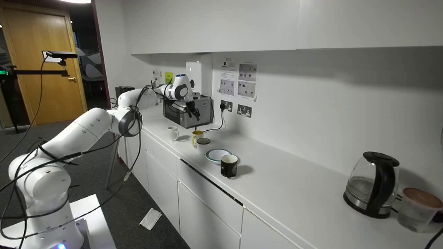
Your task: Move the yellow cup
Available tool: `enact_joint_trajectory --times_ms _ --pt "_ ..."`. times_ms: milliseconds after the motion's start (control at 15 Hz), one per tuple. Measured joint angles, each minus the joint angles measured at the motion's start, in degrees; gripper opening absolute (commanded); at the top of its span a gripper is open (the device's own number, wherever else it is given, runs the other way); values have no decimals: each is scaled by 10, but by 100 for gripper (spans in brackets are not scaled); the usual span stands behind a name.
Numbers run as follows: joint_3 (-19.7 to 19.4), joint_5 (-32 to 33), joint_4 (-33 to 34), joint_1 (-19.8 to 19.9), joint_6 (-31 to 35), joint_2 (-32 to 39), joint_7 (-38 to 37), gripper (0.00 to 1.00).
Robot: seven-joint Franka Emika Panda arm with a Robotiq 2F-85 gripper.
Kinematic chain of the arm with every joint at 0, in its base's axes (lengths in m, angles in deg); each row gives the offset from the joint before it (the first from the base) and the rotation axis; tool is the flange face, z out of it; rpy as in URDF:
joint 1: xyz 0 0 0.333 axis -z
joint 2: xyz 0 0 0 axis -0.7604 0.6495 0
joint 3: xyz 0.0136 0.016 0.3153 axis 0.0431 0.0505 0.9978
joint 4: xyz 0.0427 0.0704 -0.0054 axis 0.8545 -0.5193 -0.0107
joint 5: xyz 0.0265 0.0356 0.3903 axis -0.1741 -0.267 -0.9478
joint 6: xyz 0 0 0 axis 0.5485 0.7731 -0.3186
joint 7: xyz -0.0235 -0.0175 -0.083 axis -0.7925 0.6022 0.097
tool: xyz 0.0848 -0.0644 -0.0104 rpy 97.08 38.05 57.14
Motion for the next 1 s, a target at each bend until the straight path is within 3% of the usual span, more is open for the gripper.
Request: enact_joint_trajectory --times_ms 533,1000 --pt "7 1 -1 -30 -66 -69 -4 100" --pt "2 4 -5 -33 -123 -103 -7 100"
